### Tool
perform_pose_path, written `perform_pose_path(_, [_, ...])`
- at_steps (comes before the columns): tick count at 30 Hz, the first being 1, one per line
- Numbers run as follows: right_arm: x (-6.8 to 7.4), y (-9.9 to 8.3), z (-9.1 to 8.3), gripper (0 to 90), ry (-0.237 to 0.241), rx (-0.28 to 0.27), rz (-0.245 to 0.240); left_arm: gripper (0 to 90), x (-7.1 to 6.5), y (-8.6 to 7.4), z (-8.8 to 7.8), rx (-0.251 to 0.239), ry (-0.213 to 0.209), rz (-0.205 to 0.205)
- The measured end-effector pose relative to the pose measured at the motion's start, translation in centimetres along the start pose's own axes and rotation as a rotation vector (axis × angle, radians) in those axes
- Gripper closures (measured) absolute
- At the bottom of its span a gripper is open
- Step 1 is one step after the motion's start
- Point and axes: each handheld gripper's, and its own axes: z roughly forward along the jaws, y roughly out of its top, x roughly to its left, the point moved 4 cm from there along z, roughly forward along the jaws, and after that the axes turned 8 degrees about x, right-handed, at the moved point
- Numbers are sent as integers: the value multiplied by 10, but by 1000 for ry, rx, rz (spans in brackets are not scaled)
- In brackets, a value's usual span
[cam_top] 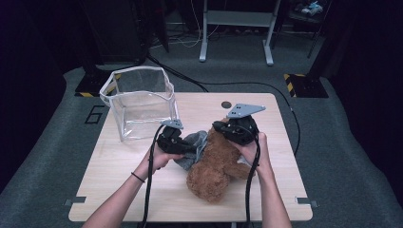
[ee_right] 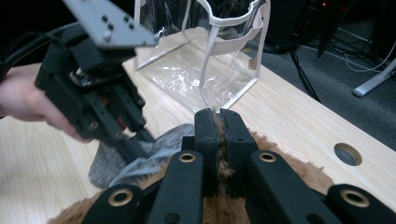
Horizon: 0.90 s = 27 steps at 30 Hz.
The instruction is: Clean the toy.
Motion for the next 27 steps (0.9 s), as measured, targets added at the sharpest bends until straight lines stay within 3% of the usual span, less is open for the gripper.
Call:
perform_pose_path(9, [-2, 2, -4, 869, -13, -33, 9, 804, -8, -21, 6, -5, -10, 2])
perform_pose_path(18, [-6, 5, -10, 869, -28, -86, 15, 801, -18, -39, 15, 25, -34, 34])
perform_pose_path(22, [-4, 5, -11, 870, -15, -91, -5, 797, -16, -30, -6, -57, -36, 29])
perform_pose_path(25, [-2, 3, -10, 871, 1, -94, -17, 795, 0, -9, -35, -193, -24, -38])
perform_pose_path(27, [0, 2, -7, 871, 13, -92, -25, 795, 13, 6, -42, -213, -21, -71])
